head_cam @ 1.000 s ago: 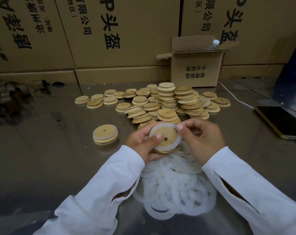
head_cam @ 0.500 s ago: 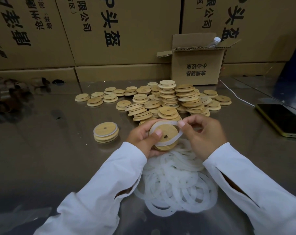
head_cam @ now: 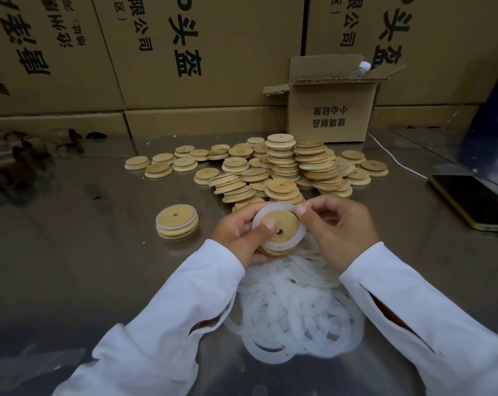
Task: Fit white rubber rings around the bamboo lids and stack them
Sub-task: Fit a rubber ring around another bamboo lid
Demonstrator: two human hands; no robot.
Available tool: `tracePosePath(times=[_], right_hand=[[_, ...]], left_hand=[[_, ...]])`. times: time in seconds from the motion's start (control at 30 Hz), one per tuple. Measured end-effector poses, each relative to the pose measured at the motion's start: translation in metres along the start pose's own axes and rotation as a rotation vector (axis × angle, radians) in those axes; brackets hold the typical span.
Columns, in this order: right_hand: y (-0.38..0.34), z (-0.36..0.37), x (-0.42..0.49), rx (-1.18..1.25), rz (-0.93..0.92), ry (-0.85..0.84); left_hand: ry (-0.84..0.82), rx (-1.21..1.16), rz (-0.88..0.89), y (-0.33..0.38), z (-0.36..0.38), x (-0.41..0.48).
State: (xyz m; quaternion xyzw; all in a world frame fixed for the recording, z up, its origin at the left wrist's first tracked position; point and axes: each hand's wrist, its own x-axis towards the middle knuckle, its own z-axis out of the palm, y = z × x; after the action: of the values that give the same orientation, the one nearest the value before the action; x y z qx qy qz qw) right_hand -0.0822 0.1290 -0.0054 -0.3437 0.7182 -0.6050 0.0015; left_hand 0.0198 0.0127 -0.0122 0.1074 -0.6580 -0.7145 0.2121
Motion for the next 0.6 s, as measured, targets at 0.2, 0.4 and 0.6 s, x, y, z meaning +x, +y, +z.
tracePosePath(times=[0.2,0.4,0.6], right_hand=[[-0.0013,-0.0017,-0.0001,-0.021,0.0,-0.004],[-0.0045,-0.0013,-0.0013,-0.028,-0.011,-0.009],[-0.0084,-0.0023,-0.0008,0.015,0.002,-0.018]], left_hand=[[0.018,-0.02,0.017,-0.0006,0.0005,-0.0002],[0.054,-0.015,0.031,-0.0004,-0.0009,0.0008],[0.046,-0.126,0.004,-0.0004,-0.0024,0.0013]])
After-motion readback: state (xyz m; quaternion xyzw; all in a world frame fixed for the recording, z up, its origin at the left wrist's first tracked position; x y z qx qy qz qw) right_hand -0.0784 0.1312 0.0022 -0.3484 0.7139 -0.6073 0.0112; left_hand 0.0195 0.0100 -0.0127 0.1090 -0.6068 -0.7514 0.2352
